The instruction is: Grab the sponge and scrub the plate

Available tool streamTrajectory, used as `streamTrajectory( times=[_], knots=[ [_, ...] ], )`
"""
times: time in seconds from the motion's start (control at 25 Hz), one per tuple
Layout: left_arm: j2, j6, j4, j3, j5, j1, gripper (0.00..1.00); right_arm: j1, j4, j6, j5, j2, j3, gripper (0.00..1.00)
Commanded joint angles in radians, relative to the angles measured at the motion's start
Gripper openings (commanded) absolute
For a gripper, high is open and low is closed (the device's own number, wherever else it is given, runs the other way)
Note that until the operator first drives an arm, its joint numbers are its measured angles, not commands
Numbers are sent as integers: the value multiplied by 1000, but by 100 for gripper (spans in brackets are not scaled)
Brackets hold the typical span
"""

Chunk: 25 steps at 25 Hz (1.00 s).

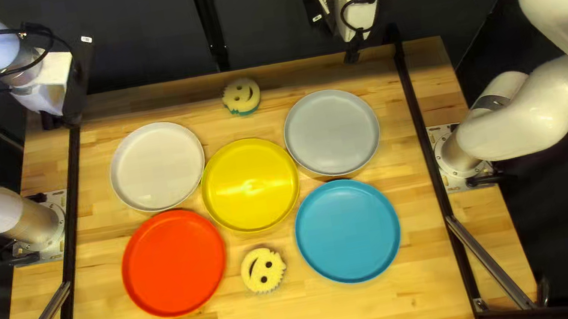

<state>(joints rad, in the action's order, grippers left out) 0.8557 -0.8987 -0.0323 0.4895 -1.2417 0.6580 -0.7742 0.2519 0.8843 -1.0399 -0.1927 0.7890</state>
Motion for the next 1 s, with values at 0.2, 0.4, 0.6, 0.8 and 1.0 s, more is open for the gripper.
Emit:
streamTrajectory(
  times=[0.2,0.4,0.6,0.8,1.0],
  knots=[
    [0,0,0,0,0,0,100,116,25,-107,154,237,116,100],
    [0,0,0,0,0,0,100,135,14,-149,181,259,131,100],
    [0,0,0,0,0,0,100,135,14,-149,181,259,131,100],
    [0,0,0,0,0,0,100,140,-1,-162,190,271,136,100],
    [0,0,0,0,0,0,100,165,-13,-227,250,368,201,100]
  ],
)
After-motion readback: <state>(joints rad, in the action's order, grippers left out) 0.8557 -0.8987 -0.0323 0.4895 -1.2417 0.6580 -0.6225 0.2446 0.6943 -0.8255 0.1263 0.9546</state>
